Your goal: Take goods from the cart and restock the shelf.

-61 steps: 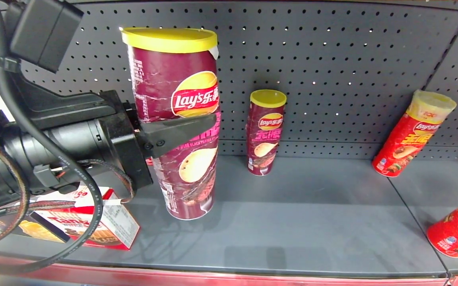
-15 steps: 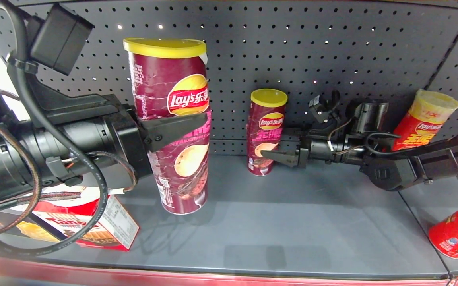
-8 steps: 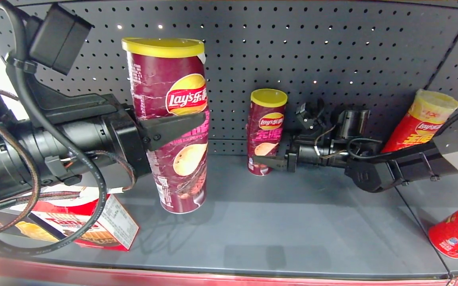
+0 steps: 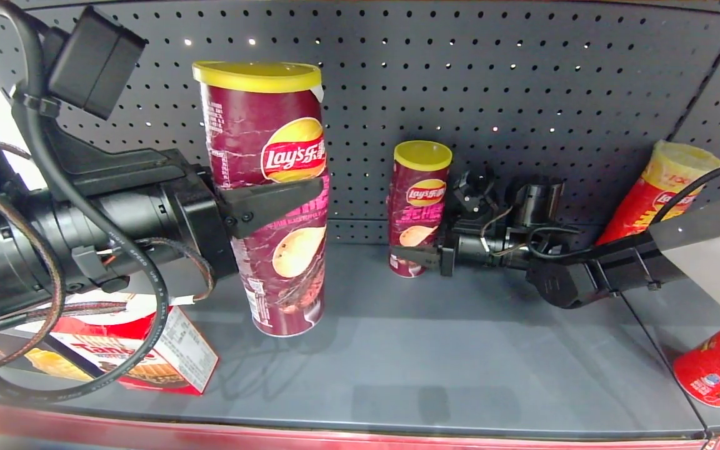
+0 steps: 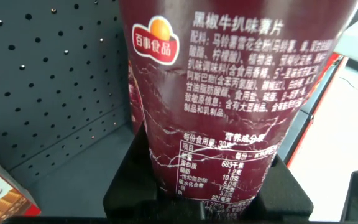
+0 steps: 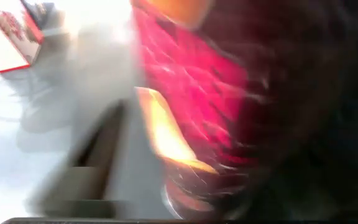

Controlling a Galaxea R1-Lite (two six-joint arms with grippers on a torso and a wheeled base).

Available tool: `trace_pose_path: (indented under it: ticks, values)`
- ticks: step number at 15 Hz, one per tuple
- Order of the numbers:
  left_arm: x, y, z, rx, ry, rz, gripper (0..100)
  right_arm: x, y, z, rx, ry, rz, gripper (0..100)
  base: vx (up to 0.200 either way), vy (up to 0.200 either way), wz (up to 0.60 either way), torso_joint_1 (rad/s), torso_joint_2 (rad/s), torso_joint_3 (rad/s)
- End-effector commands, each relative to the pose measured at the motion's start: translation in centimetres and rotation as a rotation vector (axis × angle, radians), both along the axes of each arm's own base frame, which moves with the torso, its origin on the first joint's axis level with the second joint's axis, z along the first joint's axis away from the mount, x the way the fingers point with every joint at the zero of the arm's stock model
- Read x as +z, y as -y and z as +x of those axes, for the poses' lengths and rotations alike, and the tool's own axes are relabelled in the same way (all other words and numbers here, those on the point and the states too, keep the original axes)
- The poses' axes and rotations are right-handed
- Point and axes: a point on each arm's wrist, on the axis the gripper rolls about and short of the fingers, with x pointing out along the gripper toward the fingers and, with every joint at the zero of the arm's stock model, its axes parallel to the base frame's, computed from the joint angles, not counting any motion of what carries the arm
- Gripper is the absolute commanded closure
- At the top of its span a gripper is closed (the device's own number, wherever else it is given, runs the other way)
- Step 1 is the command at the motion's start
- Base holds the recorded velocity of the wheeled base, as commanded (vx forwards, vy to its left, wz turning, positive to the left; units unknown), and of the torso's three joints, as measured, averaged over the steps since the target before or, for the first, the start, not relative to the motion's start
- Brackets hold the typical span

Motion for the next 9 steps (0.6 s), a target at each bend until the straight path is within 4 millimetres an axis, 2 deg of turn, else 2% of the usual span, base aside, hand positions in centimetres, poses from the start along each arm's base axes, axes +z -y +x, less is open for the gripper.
trace_pose_path:
  ticks: [1, 5, 9]
  values:
    - [-0.1, 0.1, 0.2, 0.0, -0.004, 0.003, 100, -0.7, -0.4, 0.1, 0.008, -0.014, -0.006, 100, 0.0, 0.0, 0.0, 0.0, 0.0, 0.0]
    - [-0.1, 0.0, 0.2, 0.003, -0.005, 0.002, 100, -0.7, -0.4, 0.1, 0.006, -0.014, -0.006, 100, 0.0, 0.0, 0.0, 0.0, 0.0, 0.0]
    - [-0.1, -0.2, 0.4, 0.014, -0.004, 0.003, 100, 1.6, 0.1, -1.3, 0.009, 0.027, 0.011, 100, 0.0, 0.0, 0.0, 0.0, 0.0, 0.0]
